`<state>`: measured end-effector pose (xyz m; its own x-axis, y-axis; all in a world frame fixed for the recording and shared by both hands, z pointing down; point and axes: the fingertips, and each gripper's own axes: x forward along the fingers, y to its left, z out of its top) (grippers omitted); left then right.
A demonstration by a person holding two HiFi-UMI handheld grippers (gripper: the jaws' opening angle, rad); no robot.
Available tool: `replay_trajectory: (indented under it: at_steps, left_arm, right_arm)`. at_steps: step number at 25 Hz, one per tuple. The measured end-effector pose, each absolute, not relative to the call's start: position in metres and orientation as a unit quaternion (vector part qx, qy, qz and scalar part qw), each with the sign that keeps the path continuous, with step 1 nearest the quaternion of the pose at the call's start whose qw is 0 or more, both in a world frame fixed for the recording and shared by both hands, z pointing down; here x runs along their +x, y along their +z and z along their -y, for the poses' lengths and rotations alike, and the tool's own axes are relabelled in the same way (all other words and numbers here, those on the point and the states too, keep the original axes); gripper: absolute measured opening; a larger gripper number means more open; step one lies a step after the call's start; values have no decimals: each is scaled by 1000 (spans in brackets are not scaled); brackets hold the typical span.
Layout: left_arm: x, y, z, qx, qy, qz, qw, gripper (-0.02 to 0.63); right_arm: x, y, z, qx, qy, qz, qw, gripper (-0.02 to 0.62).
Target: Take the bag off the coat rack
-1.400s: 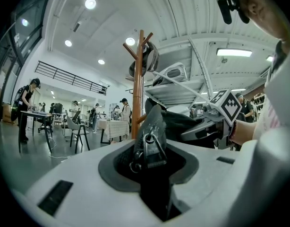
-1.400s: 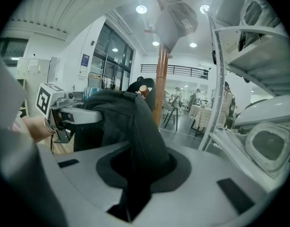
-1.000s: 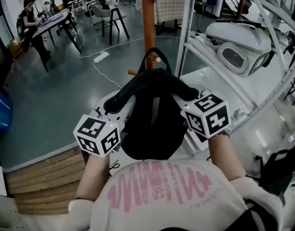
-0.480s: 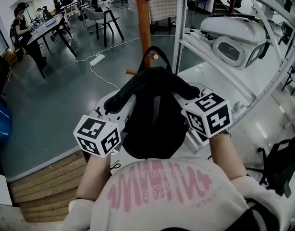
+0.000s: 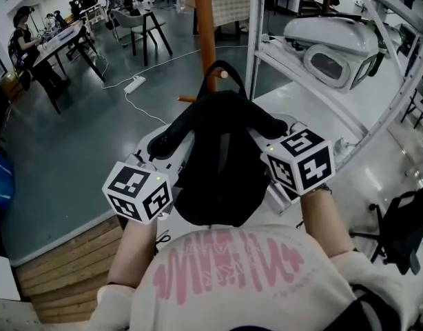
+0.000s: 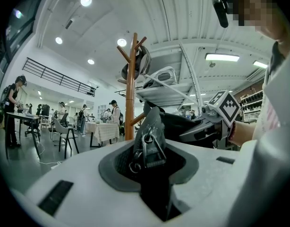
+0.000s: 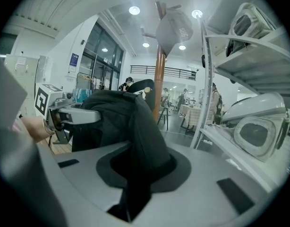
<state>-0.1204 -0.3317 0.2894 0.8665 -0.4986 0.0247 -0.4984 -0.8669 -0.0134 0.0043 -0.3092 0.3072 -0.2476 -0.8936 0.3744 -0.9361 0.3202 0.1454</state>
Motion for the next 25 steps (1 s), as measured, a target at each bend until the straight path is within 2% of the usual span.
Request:
replay_trajectory:
  at_steps: [25]
  left_arm:
    - [-119,288,311,-942,-13,-336,-1,104]
  right_arm:
    - [8,306,310,512,43,832,208,71]
